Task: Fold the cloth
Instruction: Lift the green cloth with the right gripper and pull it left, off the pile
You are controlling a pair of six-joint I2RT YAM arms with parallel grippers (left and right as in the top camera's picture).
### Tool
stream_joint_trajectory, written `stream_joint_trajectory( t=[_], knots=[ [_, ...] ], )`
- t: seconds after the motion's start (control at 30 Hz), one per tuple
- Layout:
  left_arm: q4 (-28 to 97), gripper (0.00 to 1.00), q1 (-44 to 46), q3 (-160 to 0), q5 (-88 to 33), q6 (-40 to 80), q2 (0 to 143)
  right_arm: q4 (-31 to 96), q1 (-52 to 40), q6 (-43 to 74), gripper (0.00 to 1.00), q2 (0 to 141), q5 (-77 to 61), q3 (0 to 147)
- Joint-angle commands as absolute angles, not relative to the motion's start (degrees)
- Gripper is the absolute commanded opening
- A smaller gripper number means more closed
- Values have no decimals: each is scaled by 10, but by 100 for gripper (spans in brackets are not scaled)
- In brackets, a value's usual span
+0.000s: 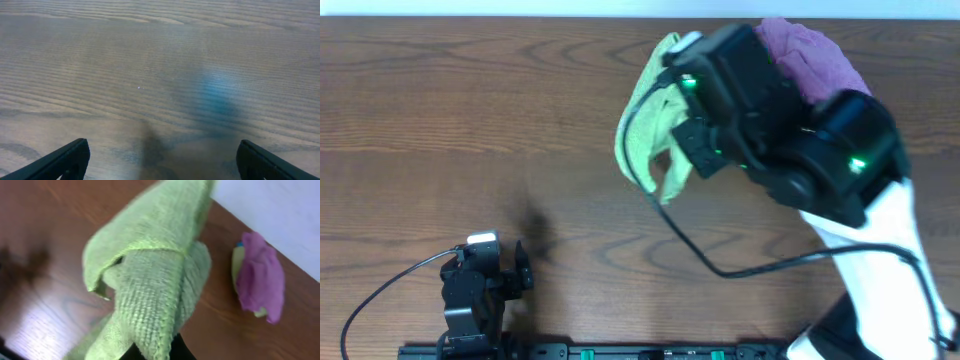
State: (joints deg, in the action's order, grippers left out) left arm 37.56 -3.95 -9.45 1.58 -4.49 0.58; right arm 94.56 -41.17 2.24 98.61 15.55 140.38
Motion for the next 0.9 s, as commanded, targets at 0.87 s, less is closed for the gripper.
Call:
stream_joint_trajectory(
  t=[0.87],
  knots=[
    [377,95,-37,-90,19,-47,2,676,-174,5,1,588,104,770]
  ],
)
